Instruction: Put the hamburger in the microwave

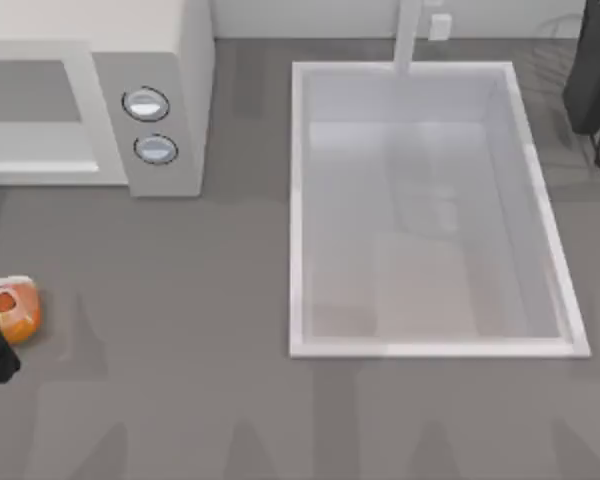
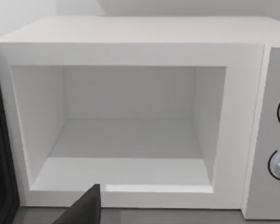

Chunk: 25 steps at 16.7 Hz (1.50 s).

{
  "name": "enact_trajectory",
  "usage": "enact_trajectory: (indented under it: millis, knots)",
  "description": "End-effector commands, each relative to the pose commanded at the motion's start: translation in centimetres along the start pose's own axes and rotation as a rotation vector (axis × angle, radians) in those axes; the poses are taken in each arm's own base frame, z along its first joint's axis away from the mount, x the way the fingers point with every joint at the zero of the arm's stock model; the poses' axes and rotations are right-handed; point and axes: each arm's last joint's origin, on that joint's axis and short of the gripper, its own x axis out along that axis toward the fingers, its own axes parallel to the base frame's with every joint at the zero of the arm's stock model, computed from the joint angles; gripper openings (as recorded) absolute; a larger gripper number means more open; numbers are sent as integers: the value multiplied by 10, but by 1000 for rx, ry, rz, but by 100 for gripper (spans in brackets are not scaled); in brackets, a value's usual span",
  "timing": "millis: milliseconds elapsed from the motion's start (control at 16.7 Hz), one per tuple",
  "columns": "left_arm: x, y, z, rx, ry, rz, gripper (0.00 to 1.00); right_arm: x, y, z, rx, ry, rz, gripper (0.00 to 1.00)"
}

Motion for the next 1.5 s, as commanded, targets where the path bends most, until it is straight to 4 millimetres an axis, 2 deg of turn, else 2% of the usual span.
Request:
enact_trajectory:
  millis: [300,480,660,780,900,1200,1380,1500]
  knots:
    - [1,0,9,56,63,2,100,0,0,0,0,0,0,100]
    - [6,1,30,194,205,-12,100,0,0,0,0,0,0,100]
    - [25,2,58,394,402,-66,100,0,0,0,0,0,0,100]
    - [49,4,70,536,576,-143,100,0,0,0,0,0,0,100]
    - [82,5,69,665,774,-260,100,0,0,0,0,0,0,100]
    - [166,10,43,905,1140,-633,100,0,0,0,0,0,0,100]
    - [198,13,24,984,1255,-840,100,0,0,0,0,0,0,100]
    - [213,15,16,1015,1294,-942,100,0,0,0,0,0,0,100]
